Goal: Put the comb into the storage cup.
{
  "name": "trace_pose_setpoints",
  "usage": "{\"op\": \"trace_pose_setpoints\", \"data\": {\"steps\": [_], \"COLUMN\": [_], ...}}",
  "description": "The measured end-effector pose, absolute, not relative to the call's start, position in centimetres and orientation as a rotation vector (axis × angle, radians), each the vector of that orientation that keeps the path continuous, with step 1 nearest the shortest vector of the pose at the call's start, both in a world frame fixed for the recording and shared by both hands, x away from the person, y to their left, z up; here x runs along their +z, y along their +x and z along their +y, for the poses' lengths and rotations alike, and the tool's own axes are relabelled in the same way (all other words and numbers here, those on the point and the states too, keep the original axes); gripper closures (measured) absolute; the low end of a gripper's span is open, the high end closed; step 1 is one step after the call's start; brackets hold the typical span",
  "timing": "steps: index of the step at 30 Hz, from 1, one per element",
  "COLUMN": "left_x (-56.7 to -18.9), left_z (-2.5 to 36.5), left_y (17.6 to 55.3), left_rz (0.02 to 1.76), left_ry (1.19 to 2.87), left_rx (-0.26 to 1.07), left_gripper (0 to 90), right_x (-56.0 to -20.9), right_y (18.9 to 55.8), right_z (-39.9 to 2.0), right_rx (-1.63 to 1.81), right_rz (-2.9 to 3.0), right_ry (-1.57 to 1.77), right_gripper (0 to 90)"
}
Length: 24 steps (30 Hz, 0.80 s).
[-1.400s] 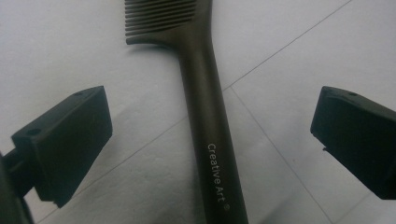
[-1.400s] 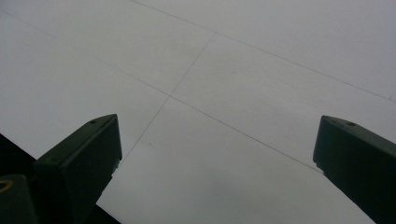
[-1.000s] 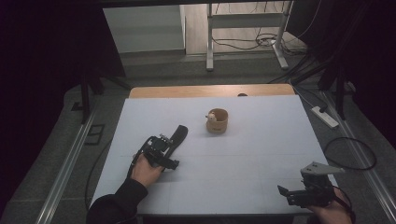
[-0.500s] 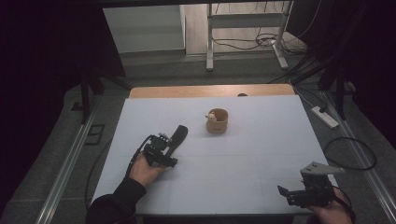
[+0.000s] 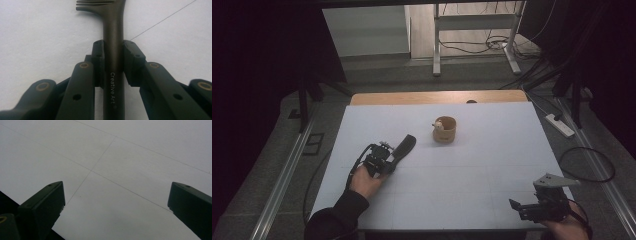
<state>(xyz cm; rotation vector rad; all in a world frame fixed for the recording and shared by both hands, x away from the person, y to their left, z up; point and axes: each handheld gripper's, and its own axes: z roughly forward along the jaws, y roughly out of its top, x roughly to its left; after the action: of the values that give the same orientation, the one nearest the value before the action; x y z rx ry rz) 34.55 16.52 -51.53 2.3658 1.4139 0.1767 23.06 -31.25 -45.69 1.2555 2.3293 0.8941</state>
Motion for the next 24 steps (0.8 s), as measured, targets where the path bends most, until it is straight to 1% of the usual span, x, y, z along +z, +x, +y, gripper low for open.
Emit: {"op": "trace_pose_setpoints", "data": {"steps": [15, 24], "left_x": [-51.7, -51.2], "left_z": [17.6, 17.9], "left_y": [34.7, 34.4], "left_rz": [1.421, 1.402], "left_ry": [2.283, 2.253], "left_rx": [0.103, 0.093], "left_gripper": [72.1, 72.1], "right_x": [-45.7, -45.7], "right_y": [23.0, 23.0], "right_z": [-31.2, -31.3], "right_rx": [0.893, 0.897], "right_rz": [2.33, 2.33], "right_ry": [1.253, 1.252], "right_gripper": [1.1, 1.1]}}
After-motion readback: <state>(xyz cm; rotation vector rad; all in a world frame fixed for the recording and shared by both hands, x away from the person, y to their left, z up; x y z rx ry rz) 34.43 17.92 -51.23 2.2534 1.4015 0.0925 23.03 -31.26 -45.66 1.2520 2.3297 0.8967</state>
